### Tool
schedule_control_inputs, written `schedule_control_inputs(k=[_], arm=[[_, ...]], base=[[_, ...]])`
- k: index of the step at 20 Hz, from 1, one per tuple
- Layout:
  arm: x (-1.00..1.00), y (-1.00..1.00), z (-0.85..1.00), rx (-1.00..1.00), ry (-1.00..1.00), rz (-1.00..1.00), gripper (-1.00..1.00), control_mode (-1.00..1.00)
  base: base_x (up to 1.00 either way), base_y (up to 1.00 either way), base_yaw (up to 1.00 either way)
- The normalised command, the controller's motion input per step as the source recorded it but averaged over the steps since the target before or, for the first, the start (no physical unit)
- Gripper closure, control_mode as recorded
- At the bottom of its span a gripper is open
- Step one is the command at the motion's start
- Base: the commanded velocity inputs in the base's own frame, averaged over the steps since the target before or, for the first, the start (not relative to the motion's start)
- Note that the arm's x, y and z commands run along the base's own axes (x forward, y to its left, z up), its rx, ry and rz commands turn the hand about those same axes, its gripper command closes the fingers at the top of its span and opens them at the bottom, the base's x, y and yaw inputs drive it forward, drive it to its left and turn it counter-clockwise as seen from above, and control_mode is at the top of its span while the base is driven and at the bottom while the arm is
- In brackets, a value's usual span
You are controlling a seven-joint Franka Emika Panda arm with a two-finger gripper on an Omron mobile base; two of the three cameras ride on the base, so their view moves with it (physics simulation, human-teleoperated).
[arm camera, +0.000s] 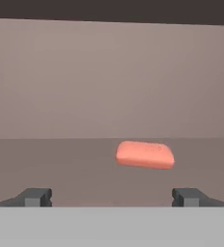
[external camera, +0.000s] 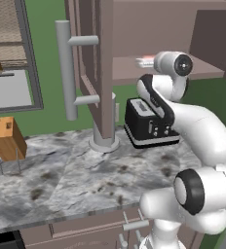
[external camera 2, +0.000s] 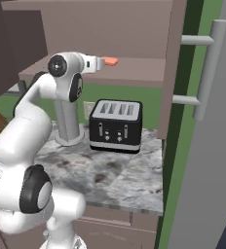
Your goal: Pick up the bar soap and dish brush from the sink, and place them back in the cabinet, and close the cabinet doors.
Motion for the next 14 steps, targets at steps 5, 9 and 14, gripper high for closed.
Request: schedule_control_inputs(k=[5, 9, 14], arm=[[-0.81, 0.00, 0.00, 0.00, 0.00, 0.00, -1.00, -1.00], [-0.58, -0.01, 0.09, 0.00, 0.13, 0.00, -1.00, -1.00], [-0.49, 0.00, 0.09, 0.00, 0.22, 0.00, -1.00, -1.00]], base=[[0.00, 0.00, 0.00], [0.00, 0.00, 0.00], [0.00, 0.00, 0.00]])
